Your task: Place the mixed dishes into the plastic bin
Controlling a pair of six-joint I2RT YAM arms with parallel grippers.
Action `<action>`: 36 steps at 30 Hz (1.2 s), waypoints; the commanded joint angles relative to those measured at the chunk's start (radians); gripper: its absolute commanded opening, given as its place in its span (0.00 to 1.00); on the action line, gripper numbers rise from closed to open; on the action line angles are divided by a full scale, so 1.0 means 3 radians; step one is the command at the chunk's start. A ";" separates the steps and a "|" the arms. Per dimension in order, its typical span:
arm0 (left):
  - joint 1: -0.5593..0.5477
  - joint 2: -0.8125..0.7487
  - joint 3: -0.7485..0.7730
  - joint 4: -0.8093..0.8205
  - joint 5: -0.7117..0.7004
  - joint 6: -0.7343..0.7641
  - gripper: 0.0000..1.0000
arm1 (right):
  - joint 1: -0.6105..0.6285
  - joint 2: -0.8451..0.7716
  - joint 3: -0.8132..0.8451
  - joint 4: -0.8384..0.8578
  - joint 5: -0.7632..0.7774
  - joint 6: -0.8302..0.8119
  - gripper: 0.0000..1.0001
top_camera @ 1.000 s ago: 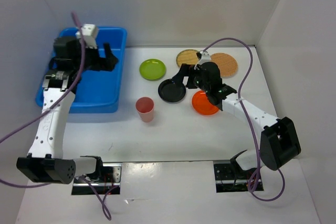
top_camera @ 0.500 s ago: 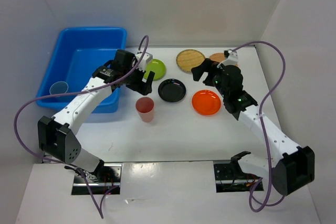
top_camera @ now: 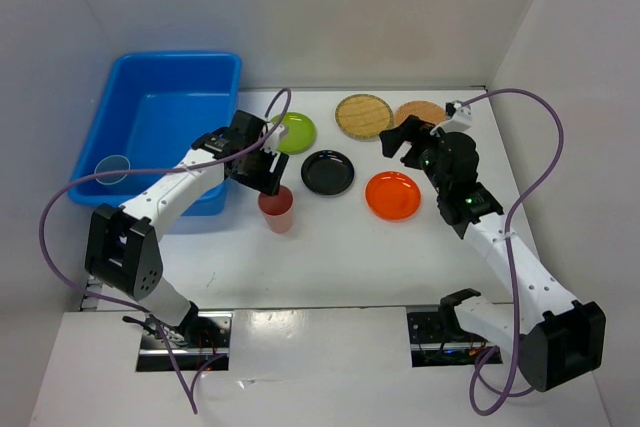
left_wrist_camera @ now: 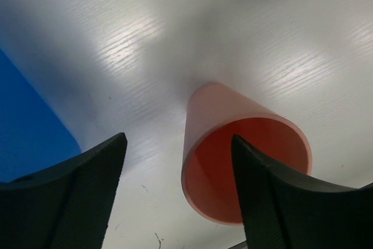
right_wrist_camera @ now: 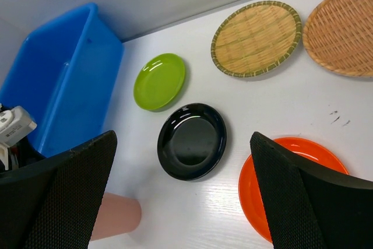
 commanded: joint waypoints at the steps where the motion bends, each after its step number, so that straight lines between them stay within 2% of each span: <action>1: -0.0009 0.0043 -0.0022 0.0025 -0.0006 -0.0066 0.77 | -0.0016 -0.0039 -0.0010 0.0034 0.0013 -0.0007 1.00; 4: -0.0009 0.0120 -0.0023 0.0025 0.0024 -0.0066 0.69 | -0.0046 -0.0003 -0.0010 0.0034 0.0013 -0.0007 1.00; 5: -0.0009 0.0120 -0.0023 0.0025 0.0025 -0.0066 0.60 | -0.0046 -0.0003 -0.0010 0.0034 0.0013 -0.0007 1.00; 6: -0.0040 0.0161 -0.0023 0.0025 0.0025 -0.0066 0.57 | -0.0046 0.0027 -0.0010 0.0034 0.0013 -0.0007 1.00; 11: -0.0106 0.0294 0.0013 -0.0042 -0.0051 -0.0106 0.46 | -0.0046 0.0028 -0.0010 0.0065 0.0013 -0.0007 1.00; 14: -0.0106 0.0294 0.0079 -0.0042 -0.0169 -0.0137 0.12 | -0.0046 0.0028 0.0020 0.0065 0.0013 -0.0007 1.00; 15: -0.0137 0.0294 0.0080 -0.0042 -0.0245 -0.0173 0.03 | -0.0046 0.0028 0.0020 0.0065 0.0013 -0.0007 1.00; 16: -0.0137 0.0259 0.0115 -0.0077 -0.0287 -0.0224 0.00 | -0.0046 0.0028 0.0020 0.0095 -0.0017 -0.0007 1.00; 22: -0.0137 -0.0180 0.0478 -0.0154 -0.0614 -0.0393 0.00 | -0.0046 0.0145 0.0020 0.0188 -0.0114 -0.0007 1.00; 25: 0.0103 -0.0655 0.0738 -0.0083 -0.0839 -0.0393 0.00 | -0.0046 0.0288 0.0020 0.0264 -0.0145 0.0054 1.00; 27: 0.0323 -0.0794 0.0902 -0.0083 -0.0966 -0.0393 0.00 | -0.0046 0.0360 0.0051 0.0310 -0.0252 0.0054 1.00; 28: 0.0399 -0.0886 0.0984 -0.0118 -0.1225 -0.0393 0.00 | -0.0046 0.0436 0.0051 0.0310 -0.0303 0.0054 1.00; 30: 0.0634 -0.0923 0.1184 -0.0164 -0.1498 -0.0342 0.00 | -0.0046 0.0503 0.0082 0.0382 -0.0339 0.0085 1.00; 31: 0.0721 -0.0958 0.1184 -0.0165 -0.1793 -0.0301 0.00 | -0.0046 0.0564 0.0082 0.0382 -0.0339 0.0085 1.00; 34: 0.1038 -0.0958 0.1220 -0.0113 -0.2162 -0.0239 0.00 | -0.0046 0.0646 0.0082 0.0499 -0.0370 0.0116 1.00; 36: 0.1308 -0.0872 0.1220 -0.0113 -0.2164 -0.0300 0.00 | -0.0016 0.0677 0.0082 0.0545 -0.0406 0.0116 1.00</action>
